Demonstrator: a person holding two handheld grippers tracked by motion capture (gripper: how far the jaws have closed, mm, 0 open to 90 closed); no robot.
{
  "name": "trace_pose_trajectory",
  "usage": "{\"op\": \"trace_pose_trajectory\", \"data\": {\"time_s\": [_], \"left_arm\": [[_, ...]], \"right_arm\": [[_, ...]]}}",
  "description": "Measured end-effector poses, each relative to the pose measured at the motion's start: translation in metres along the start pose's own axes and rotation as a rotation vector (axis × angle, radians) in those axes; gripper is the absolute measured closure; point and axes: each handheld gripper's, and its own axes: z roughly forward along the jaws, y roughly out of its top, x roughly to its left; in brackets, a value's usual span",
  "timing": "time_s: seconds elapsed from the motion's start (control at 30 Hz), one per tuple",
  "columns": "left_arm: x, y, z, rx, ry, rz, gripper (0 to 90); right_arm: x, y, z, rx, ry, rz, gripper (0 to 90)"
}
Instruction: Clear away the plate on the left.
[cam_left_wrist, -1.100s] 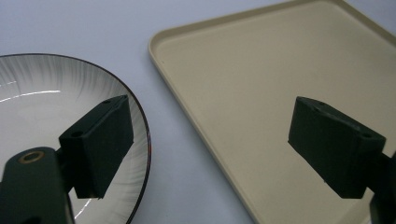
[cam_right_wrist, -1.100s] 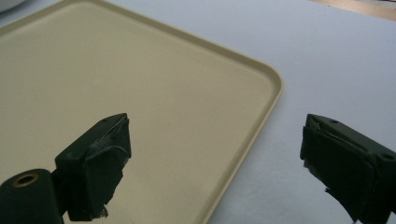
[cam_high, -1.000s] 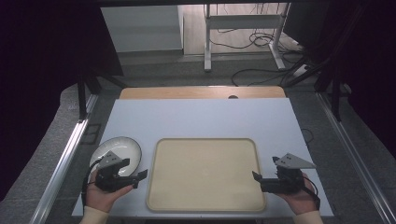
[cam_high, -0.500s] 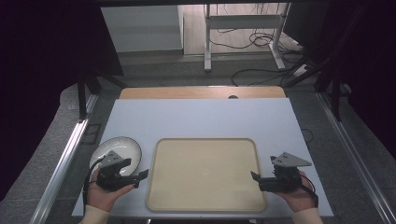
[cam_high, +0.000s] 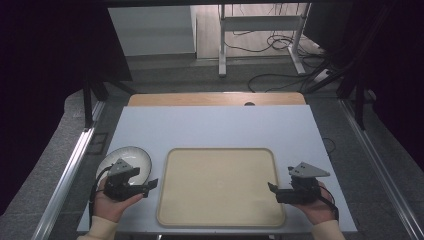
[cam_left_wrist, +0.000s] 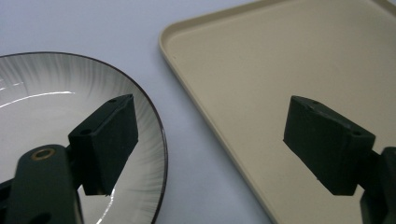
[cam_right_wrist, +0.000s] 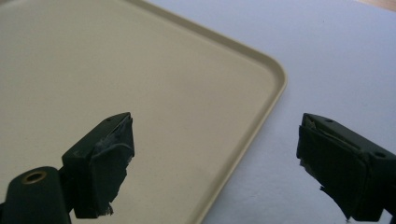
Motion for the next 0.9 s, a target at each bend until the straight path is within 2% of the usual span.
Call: {"op": "trace_pose_trajectory", "data": {"time_s": [0.47,0.9], "left_arm": [[0.015,0.002,-0.006,-0.005,0.04,-0.008,18.3],[0.034,-0.006,-0.022,-0.018,0.098,-0.054,19.0]], "right_arm": [[0.001,0.0,-0.005,-0.007,-0.029,0.002,13.4],[0.003,0.005,0.004,0.009,-0.024,-0.015,13.7]]}}
